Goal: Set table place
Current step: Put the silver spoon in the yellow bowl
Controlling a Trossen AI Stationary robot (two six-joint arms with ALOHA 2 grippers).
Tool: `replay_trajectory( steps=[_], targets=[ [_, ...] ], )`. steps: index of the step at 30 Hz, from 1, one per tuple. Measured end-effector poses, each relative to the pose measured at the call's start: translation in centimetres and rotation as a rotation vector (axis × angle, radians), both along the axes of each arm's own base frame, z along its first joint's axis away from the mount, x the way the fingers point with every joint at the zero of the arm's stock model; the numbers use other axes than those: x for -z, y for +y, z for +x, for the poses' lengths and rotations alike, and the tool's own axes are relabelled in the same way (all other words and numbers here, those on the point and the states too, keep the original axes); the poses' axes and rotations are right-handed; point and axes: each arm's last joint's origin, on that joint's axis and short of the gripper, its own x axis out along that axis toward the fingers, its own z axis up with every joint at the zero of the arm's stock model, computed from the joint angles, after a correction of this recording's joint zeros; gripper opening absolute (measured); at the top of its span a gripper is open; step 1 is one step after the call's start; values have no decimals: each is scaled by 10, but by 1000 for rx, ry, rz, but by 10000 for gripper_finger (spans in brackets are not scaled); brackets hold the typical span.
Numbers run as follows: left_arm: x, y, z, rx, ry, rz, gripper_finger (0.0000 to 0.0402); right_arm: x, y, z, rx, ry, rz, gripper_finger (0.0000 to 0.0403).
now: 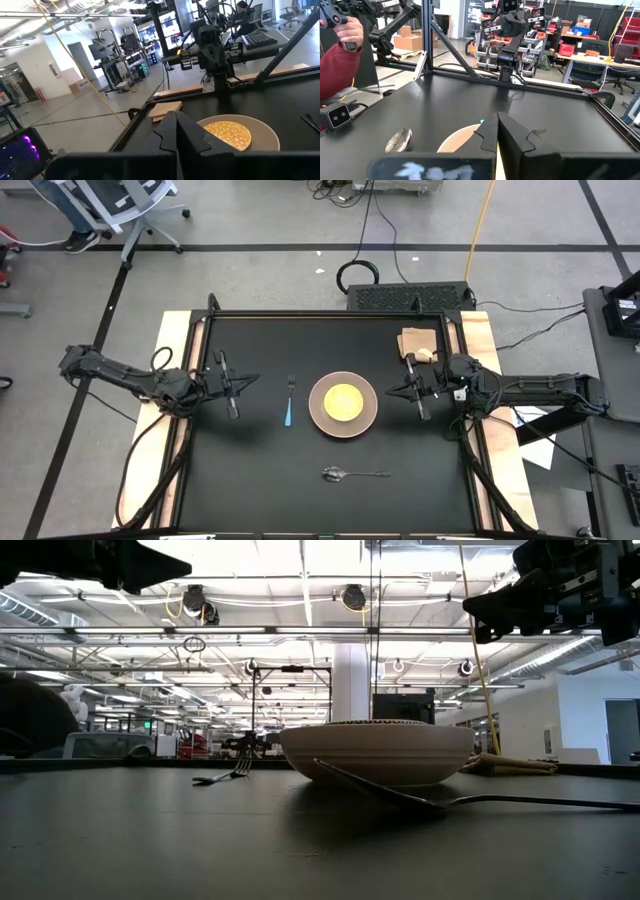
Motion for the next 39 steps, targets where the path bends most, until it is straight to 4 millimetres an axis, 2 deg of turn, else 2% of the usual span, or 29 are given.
replay_trajectory(
  steps=[11,17,23,28,32,36,39],
  targets=[
    [2,-1,0,19,21,10,2,0,0,0,0,0,0,0],
    [-2,1,-7,55,-13,-22,2,0,0,0,0,0,0,0],
    [11,3,-16,72,-8,-26,2,1,0,0,2,16,54,0],
    [26,3,-25,161,-36,-37,1,0,0,0,7,39,186,0],
    [31,2,-31,226,-68,-31,1,0,0,0,6,30,147,0],
    [35,-1,-35,370,-48,-7,1,1,0,0,6,33,136,0],
    [34,0,-37,374,-63,-16,1,1,0,0,6,33,142,0]
  ],
)
